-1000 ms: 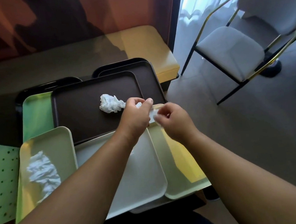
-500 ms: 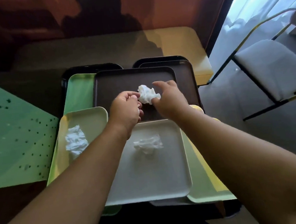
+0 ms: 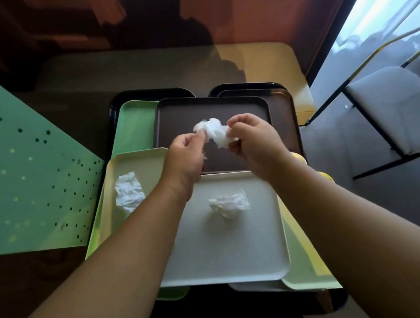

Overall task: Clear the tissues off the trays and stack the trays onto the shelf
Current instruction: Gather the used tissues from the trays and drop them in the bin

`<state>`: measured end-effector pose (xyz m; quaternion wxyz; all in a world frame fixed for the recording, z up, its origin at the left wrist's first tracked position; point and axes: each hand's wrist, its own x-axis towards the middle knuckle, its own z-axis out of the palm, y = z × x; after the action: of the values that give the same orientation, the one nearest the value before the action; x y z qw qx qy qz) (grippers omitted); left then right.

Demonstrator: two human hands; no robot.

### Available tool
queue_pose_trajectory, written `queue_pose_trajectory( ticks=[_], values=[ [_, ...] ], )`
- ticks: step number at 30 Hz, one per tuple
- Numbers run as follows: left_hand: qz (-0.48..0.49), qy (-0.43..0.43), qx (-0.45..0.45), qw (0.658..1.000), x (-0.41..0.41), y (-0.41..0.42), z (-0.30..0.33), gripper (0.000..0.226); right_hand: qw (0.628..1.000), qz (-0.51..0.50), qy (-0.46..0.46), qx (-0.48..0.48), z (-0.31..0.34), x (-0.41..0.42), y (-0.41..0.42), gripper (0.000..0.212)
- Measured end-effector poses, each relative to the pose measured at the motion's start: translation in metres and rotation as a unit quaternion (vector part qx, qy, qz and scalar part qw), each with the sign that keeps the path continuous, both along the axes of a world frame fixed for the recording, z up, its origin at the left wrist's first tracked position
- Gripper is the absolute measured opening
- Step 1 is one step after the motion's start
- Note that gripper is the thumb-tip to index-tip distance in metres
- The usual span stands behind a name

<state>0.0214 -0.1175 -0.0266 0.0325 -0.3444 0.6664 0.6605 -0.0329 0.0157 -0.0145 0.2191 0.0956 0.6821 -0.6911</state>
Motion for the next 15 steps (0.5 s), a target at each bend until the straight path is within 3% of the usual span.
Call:
queue_pose_trajectory(
  ticks=[2,5,8,10,12,13,15],
  values=[
    [-0.02,0.006,0.074,0.997,-0.001,0.0,0.007,0.041,0.993,0.004,-0.043,-0.114,0.016,0.008,0.004,0.023],
    [-0.1,0.054,0.173,0.978,0.001,0.002,0.02,0.053,0.989,0.081,-0.056,-0.113,0.025,0.019,0.002,0.022],
    [-0.118,0.066,0.122,0.983,0.006,0.001,0.028,0.025,0.99,0.121,-0.031,-0.063,0.029,0.033,-0.009,0.026],
    [-0.076,0.062,0.113,0.989,0.012,-0.007,0.03,0.03,0.993,0.1,-0.031,-0.049,0.031,0.042,-0.014,0.033],
    [-0.042,0.067,0.126,0.989,0.019,-0.019,0.029,0.043,0.997,0.073,-0.015,0.02,0.026,0.049,-0.015,0.032],
    [-0.032,0.065,0.129,0.989,0.024,-0.025,0.03,0.047,0.992,0.072,0.012,0.101,0.02,0.053,-0.014,0.031],
    [-0.022,0.052,0.108,0.993,0.034,-0.037,0.031,0.046,0.938,0.127,0.077,0.314,0.006,0.063,-0.011,0.04]
  ],
)
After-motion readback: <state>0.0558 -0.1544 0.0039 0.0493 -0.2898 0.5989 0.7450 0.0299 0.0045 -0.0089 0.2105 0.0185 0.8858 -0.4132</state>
